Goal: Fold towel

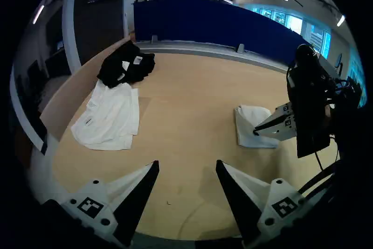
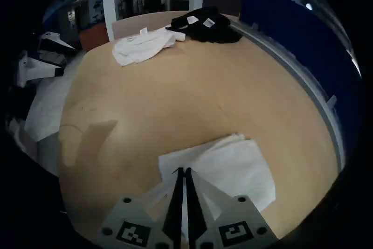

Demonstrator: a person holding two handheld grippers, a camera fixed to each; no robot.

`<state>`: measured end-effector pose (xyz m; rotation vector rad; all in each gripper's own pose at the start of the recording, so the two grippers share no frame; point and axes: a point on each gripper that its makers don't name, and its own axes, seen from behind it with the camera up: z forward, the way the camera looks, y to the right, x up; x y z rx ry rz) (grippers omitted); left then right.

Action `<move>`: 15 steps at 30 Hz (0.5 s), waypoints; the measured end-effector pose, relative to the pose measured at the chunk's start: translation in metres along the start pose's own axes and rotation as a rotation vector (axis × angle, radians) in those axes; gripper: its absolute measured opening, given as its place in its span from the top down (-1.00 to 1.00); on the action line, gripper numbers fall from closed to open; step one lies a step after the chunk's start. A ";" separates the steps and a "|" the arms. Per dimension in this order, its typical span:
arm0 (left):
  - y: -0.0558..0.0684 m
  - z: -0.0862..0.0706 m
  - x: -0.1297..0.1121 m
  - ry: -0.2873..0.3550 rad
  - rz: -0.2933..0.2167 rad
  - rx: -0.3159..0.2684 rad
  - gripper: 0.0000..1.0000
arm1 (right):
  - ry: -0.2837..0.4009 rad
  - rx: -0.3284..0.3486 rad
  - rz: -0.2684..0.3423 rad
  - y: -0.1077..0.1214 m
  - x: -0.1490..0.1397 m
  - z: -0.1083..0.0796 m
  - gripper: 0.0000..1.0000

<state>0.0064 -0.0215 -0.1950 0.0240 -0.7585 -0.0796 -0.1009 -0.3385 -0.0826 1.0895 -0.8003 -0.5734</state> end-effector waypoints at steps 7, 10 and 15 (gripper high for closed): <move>0.003 0.004 -0.002 -0.004 0.000 -0.007 -0.80 | -0.002 0.005 0.019 0.000 -0.004 -0.004 0.63; 0.004 0.005 -0.001 -0.004 0.003 -0.008 -0.80 | -0.003 0.007 0.034 0.000 -0.006 -0.006 0.28; 0.006 0.006 0.000 -0.004 0.001 -0.009 -0.80 | 0.001 -0.014 0.052 0.003 -0.010 -0.013 -0.29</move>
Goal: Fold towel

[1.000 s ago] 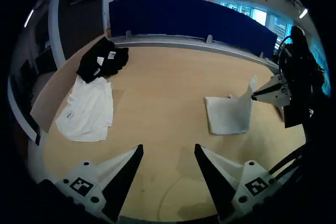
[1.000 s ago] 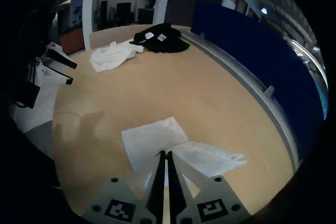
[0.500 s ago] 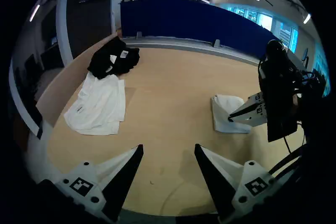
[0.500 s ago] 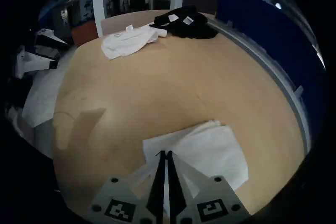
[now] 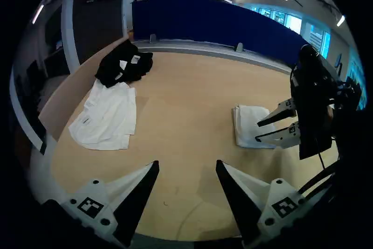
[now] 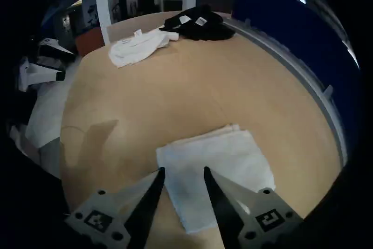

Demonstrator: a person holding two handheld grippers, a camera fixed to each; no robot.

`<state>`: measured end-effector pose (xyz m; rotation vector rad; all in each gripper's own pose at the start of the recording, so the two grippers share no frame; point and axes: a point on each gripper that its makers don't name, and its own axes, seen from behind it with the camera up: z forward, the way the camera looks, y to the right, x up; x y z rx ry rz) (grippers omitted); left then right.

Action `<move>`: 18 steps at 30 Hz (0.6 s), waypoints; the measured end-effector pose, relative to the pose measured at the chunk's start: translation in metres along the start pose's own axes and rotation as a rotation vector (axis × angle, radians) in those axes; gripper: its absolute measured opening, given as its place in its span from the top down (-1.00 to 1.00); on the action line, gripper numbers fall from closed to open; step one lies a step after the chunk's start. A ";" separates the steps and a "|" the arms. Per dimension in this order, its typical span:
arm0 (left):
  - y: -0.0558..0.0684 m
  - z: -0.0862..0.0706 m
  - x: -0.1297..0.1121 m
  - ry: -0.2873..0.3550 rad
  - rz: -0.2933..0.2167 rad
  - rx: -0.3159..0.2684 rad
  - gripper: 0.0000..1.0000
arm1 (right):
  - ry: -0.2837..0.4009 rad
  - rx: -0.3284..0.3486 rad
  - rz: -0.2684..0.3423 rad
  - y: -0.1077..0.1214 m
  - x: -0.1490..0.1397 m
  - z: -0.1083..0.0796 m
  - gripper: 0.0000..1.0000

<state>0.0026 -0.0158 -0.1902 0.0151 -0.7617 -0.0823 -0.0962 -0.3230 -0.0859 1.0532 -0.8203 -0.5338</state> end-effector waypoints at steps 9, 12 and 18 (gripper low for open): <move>0.003 0.001 0.002 0.000 -0.002 0.001 -0.80 | 0.000 -0.028 0.035 0.003 -0.018 -0.014 -0.30; 0.004 0.001 0.003 0.002 -0.007 -0.002 -0.80 | -0.003 -0.036 0.053 0.004 -0.026 -0.019 -0.30; 0.006 0.001 0.004 0.002 -0.011 -0.005 -0.80 | -0.019 -0.059 0.085 0.007 -0.048 -0.029 -0.30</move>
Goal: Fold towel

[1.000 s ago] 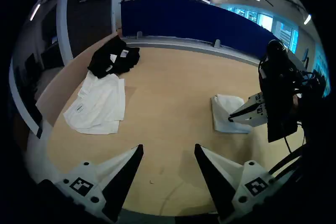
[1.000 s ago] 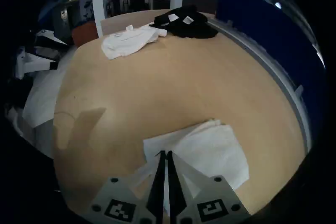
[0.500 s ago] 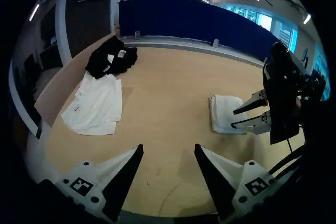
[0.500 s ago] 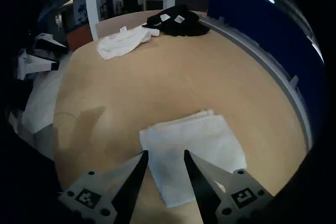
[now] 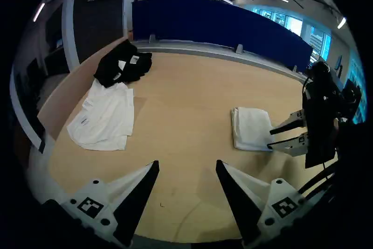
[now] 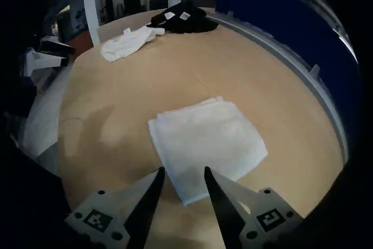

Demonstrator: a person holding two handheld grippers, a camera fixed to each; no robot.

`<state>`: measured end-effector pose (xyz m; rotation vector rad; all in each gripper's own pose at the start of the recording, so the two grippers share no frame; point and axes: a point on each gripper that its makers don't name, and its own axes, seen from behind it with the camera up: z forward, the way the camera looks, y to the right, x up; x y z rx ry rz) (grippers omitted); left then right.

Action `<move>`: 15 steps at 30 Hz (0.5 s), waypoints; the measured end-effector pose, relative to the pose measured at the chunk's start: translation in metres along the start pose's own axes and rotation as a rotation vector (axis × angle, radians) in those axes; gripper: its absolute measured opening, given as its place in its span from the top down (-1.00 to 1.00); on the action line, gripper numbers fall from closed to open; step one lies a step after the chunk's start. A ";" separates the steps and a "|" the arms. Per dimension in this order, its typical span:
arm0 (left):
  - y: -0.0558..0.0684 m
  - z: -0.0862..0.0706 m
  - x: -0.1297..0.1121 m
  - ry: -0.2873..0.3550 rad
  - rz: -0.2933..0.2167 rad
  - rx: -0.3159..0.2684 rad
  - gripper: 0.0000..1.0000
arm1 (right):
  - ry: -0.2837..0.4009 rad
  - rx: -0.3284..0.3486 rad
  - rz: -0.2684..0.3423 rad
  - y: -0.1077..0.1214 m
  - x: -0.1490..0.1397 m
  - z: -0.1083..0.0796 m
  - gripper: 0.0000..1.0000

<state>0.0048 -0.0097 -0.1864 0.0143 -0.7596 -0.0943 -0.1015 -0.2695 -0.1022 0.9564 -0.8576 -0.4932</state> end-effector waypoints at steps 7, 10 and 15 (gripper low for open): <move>0.001 0.002 0.000 -0.002 0.011 0.002 -0.80 | -0.023 -0.024 0.045 0.001 -0.026 -0.009 -0.30; 0.001 0.003 0.000 -0.004 0.011 -0.001 -0.80 | -0.032 -0.033 0.064 0.001 -0.035 -0.010 -0.30; 0.003 0.005 0.000 -0.006 0.014 -0.005 -0.80 | -0.036 -0.038 0.087 0.001 -0.039 -0.009 -0.29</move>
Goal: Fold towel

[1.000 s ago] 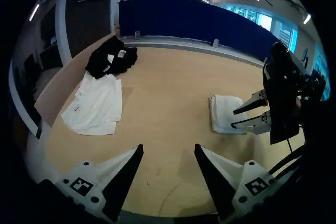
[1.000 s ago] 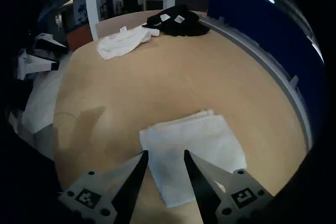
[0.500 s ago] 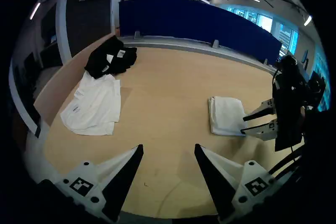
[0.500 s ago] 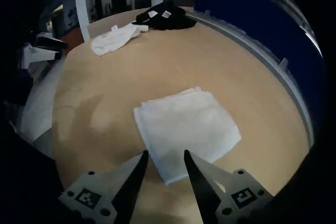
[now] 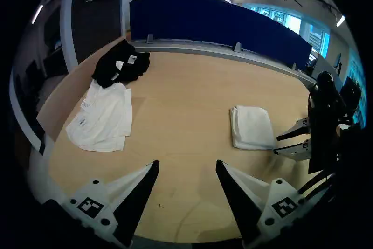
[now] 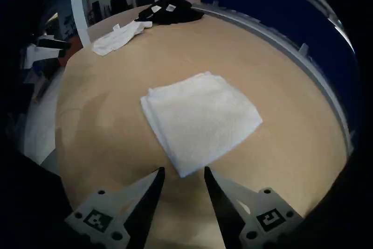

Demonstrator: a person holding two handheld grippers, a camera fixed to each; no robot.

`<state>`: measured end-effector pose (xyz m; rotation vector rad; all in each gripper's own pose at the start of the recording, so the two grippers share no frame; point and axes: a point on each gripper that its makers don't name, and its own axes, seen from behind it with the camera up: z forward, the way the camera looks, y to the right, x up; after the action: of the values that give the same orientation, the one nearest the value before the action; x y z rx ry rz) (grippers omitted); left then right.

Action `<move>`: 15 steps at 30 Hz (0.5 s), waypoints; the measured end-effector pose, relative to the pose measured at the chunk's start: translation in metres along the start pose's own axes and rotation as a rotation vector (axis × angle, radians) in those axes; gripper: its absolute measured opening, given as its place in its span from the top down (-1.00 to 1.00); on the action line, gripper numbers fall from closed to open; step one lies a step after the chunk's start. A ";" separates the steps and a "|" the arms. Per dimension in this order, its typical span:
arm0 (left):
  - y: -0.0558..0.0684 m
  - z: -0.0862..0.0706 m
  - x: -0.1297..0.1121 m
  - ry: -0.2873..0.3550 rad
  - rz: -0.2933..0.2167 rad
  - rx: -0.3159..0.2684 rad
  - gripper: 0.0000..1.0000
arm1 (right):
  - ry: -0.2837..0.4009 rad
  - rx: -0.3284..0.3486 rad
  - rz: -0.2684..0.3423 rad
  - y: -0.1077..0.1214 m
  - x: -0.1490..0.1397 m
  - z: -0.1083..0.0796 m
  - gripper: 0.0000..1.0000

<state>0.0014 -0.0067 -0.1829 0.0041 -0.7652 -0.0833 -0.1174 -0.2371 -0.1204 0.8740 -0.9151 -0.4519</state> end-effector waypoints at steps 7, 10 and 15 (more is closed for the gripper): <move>0.001 -0.002 0.000 -0.001 0.003 -0.002 -0.80 | -0.020 -0.011 0.007 -0.001 -0.008 0.004 -0.02; 0.001 -0.002 -0.001 -0.001 0.000 -0.003 -0.80 | -0.027 -0.014 0.017 -0.001 -0.012 0.006 0.13; 0.001 -0.002 -0.001 -0.004 0.001 -0.003 -0.80 | -0.023 -0.006 0.043 -0.003 -0.012 0.009 0.23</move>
<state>0.0015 -0.0054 -0.1850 0.0004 -0.7687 -0.0840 -0.1314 -0.2355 -0.1260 0.8442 -0.9512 -0.4280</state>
